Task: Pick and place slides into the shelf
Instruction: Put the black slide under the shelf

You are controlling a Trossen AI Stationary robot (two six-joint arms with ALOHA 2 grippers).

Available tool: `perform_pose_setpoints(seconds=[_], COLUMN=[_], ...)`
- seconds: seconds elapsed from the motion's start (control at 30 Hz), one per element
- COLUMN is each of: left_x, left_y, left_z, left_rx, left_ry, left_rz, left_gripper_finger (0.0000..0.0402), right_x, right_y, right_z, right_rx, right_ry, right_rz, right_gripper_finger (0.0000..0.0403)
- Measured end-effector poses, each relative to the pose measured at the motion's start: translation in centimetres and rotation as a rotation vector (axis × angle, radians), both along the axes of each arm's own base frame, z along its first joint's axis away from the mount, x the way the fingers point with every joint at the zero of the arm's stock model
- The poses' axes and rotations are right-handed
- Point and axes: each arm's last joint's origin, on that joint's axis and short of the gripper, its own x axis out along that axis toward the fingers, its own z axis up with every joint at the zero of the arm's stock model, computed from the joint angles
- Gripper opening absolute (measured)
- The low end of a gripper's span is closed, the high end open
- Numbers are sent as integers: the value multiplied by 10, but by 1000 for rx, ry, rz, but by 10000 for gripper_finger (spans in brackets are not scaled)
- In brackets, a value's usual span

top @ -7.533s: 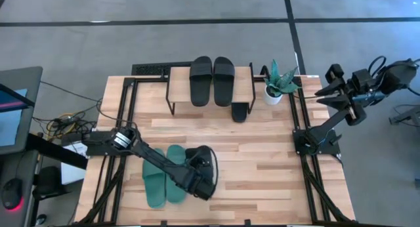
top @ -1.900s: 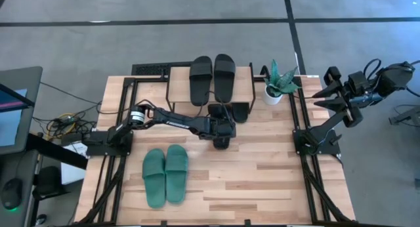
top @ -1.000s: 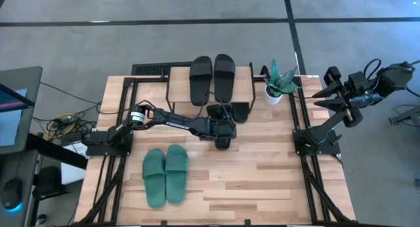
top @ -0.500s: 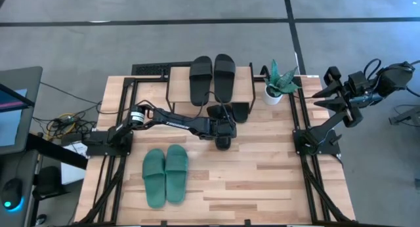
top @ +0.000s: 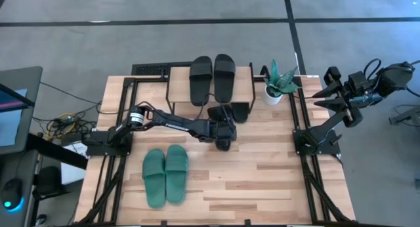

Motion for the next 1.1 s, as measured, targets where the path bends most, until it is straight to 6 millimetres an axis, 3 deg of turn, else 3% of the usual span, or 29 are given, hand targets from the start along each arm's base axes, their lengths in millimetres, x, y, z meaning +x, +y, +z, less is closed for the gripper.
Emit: perform_pose_setpoints(seconds=[0.4,0.6,0.77,0.97,1.1], left_x=[-2,-7,-11,-17,-19], left_y=[-17,-39,-60,-90,-97], left_z=[6,25,42,39,35], left_rx=[39,11,-125,-155,-128], left_ry=[6,-46,-80,-26,7], left_rz=[-35,-78,-191,-326,-341], left_gripper_finger=[165,165,165,161,127], right_x=[0,0,0,0,0], right_y=[0,0,0,0,0], right_z=[0,0,-1,-1,-2], right_rx=[1,7,5,-1,-5], right_ry=[4,5,7,14,19], right_rz=[0,-1,0,-1,-1], right_gripper_finger=[98,98,98,98,98])
